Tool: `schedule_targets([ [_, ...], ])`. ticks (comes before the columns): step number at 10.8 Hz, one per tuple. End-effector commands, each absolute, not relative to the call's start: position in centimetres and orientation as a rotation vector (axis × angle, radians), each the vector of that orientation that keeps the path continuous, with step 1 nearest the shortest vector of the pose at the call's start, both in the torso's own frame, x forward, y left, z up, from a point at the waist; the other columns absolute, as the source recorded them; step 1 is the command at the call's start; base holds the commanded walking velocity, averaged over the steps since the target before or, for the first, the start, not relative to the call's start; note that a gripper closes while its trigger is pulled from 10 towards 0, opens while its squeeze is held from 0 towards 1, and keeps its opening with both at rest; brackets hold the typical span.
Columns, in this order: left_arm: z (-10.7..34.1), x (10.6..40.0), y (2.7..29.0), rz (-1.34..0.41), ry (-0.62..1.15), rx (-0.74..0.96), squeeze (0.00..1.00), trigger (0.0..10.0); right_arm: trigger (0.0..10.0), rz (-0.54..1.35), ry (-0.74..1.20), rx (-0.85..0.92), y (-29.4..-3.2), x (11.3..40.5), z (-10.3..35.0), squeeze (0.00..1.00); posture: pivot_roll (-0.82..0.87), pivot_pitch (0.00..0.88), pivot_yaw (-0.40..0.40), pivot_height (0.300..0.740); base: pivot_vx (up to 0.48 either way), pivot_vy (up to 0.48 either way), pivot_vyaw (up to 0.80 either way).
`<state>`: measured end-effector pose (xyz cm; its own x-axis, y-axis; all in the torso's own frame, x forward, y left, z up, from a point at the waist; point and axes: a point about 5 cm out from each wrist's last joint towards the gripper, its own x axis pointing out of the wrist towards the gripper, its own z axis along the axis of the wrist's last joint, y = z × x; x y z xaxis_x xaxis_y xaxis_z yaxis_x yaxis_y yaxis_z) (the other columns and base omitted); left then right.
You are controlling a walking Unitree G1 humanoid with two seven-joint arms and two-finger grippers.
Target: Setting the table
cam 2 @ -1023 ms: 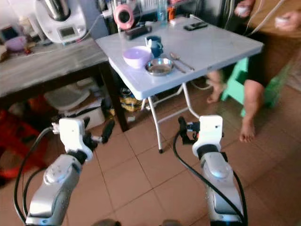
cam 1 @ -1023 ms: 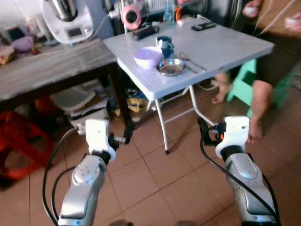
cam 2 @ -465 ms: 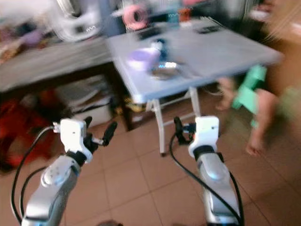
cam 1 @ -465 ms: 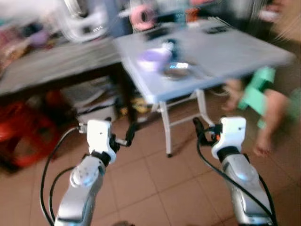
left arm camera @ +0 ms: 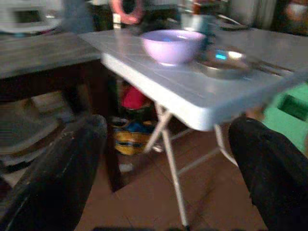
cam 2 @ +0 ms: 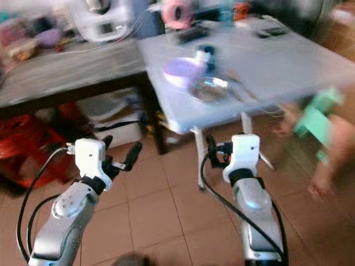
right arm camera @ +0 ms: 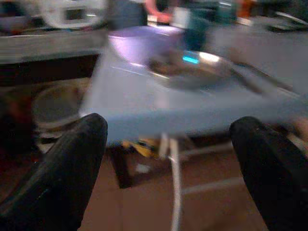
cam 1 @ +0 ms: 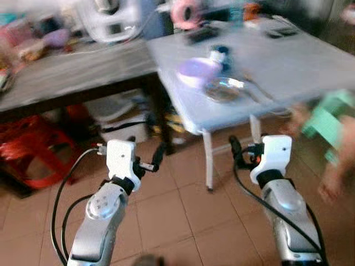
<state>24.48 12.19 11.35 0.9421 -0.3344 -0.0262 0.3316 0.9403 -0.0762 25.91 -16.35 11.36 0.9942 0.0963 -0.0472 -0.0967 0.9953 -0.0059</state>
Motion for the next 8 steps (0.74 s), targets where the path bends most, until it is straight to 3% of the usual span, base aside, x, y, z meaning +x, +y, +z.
schedule_targets([
  [1, 11.1, 24.41, 13.25, -0.3, 0.053, -0.042, 0.0, 10.0, 10.0, 0.138, 0.02, 0.007, -15.14, 26.1, 11.95, 0.0, -0.06, 0.024, 0.079, 0.74, 0.439, 0.0, 0.8],
  [2, 11.07, 24.39, 13.22, -0.298, 0.055, -0.043, 0.0, 10.0, 10.0, 0.138, 0.023, 0.013, -15.16, 26.09, 11.9, 0.0, -0.06, 0.023, 0.079, 0.74, 0.439, 0.0, 0.79],
  [4, 11.08, 24.42, 13.18, -0.296, 0.057, -0.058, 0.0, 10.0, 10.0, 0.148, 0.029, 0.027, -15.0, 26.11, 11.8, 0.0, -0.06, 0.027, 0.08, 0.74, 0.439, 0.0, 0.0],
  [8, 11.08, 24.56, 13.7, -0.247, 0.064, -0.088, 0.0, 10.0, 10.0, 0.15, 0.035, 0.033, -14.9, 26.06, 11.65, 0.0, -0.06, 0.029, 0.082, 0.74, 0.0, 0.0, 0.0],
])
